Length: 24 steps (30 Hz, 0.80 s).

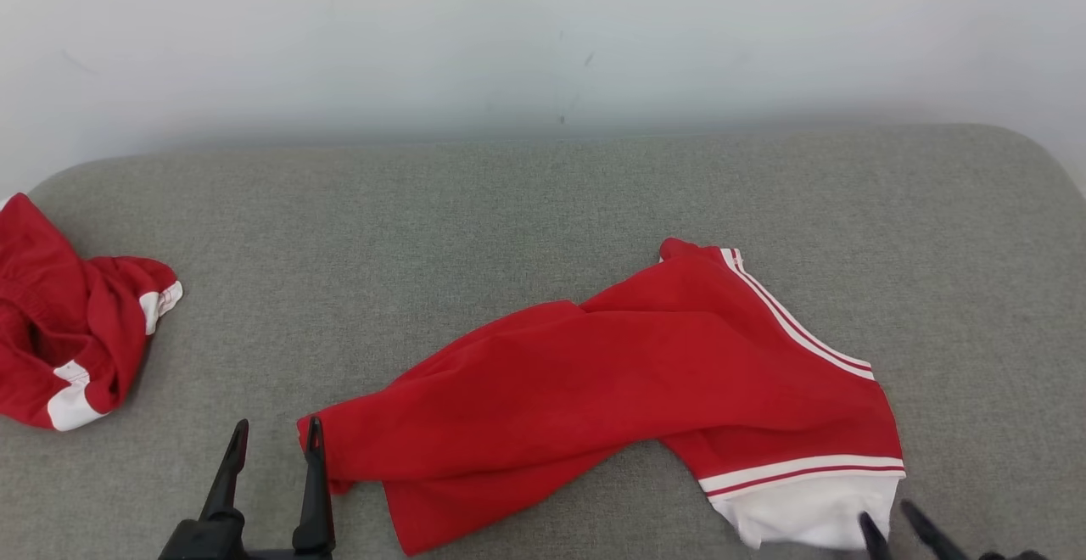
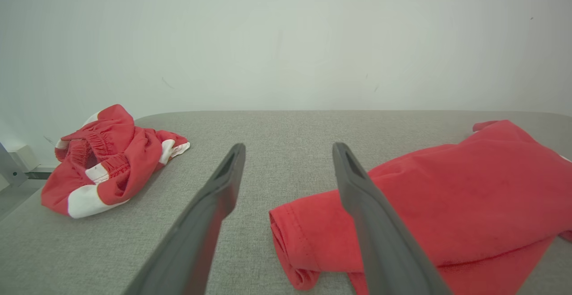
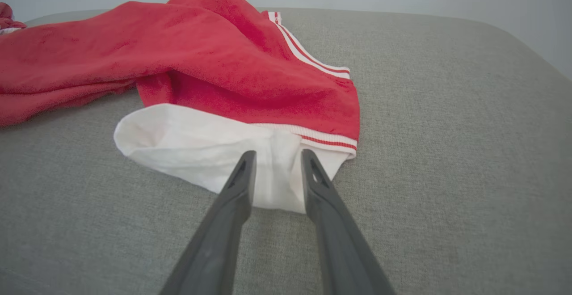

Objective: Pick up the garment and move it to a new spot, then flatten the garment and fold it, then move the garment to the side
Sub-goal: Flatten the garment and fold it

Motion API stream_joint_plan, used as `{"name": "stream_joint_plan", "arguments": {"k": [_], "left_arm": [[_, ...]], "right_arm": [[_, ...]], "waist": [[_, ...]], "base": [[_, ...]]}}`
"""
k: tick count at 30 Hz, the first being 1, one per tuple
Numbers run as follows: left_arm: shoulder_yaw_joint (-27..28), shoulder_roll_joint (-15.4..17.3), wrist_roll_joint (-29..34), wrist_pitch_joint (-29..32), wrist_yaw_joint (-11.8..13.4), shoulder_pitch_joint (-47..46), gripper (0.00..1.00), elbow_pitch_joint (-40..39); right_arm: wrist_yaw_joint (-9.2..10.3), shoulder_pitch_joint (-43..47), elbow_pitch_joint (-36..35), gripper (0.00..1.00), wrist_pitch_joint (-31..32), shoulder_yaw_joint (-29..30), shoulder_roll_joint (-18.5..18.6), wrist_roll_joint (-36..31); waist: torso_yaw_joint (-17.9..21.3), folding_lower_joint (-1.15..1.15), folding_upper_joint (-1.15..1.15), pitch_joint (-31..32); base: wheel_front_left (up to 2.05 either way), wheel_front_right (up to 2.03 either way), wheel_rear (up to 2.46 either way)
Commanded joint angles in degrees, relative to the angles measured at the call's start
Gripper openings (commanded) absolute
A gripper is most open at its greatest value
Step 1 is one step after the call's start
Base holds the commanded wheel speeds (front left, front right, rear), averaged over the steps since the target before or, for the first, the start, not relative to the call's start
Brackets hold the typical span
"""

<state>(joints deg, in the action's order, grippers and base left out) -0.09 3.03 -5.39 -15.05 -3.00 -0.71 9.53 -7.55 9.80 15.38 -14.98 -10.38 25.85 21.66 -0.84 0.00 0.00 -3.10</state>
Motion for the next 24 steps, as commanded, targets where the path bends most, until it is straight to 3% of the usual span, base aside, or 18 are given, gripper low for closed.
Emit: {"name": "stream_joint_plan", "arguments": {"k": [1, 6, 11, 24], "left_arm": [[0.2, 0.0, -0.1, -0.2, 0.1, 0.4, 1.0, 0.2], [0.3, 0.0, -0.1, -0.2, -0.2, 0.4, 1.0, 0.4], [0.2, -0.1, -0.1, -0.2, -0.2, 0.7, 1.0, 0.7], [-0.4, 0.0, 0.6, -0.2, -0.6, 0.0, 1.0, 0.5]], "right_arm": [[0.13, 0.1, -1.5, 1.0, -0.3, 0.8, -0.2, 0.6], [0.13, 0.8, -6.5, 1.0, -0.3, 2.4, 0.4, 1.0], [0.13, -0.9, -6.3, 1.0, -0.3, 3.2, 0.9, -0.8], [0.13, -22.5, 8.5, 1.0, 2.1, -1.7, 1.5, -1.0]], "waist": [[0.1, 0.0, 0.0, 0.1], [0.0, 0.0, 0.0, 0.7], [-0.5, 0.0, 0.0, 1.6], [-4.0, 0.0, 0.0, 1.3]], "base": [[0.0, 0.0, 0.0], [0.0, 0.0, 0.0], [0.0, 0.0, 0.0], [0.0, 0.0, 0.0]]}}
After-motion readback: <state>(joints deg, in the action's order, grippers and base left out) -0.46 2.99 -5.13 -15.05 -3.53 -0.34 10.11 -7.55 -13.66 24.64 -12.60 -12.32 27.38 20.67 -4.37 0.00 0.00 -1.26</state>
